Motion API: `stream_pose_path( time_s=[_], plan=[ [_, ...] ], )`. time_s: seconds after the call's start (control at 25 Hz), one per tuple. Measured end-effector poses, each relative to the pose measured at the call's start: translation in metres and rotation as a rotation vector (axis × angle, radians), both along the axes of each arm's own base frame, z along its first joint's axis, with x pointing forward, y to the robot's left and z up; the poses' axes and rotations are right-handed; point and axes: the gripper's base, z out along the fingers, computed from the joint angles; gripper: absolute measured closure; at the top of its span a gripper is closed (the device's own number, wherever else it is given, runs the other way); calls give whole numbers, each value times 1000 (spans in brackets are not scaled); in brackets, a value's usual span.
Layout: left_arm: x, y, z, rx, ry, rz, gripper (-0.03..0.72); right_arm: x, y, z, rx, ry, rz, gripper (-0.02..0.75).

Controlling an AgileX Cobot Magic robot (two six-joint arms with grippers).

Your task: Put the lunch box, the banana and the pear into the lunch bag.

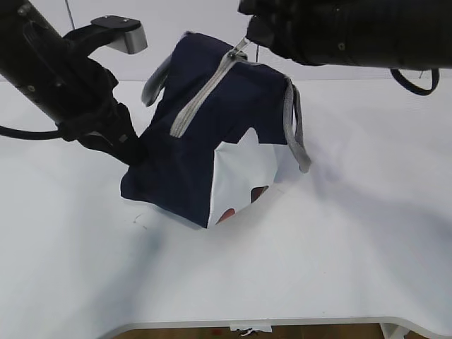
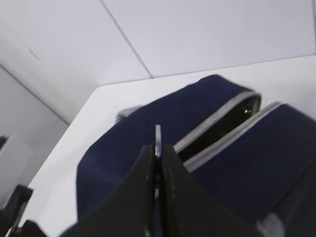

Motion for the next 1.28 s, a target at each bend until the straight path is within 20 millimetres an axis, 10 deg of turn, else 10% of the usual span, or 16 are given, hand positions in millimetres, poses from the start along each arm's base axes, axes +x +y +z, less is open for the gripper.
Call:
stream_pose_path(
  time_s=[0.64,0.96,1.28],
  plan=[
    [-5,3,10,2,-21,-8,680,18,-21,-7,-14,32,-72,737],
    [-11,1,20,-43,18,-3,287,17,-17,1,-30,89,-32,737],
    [-10,-12,64,-247,31,67,236,16,-16,-1,-44,121,-18,737]
  ],
)
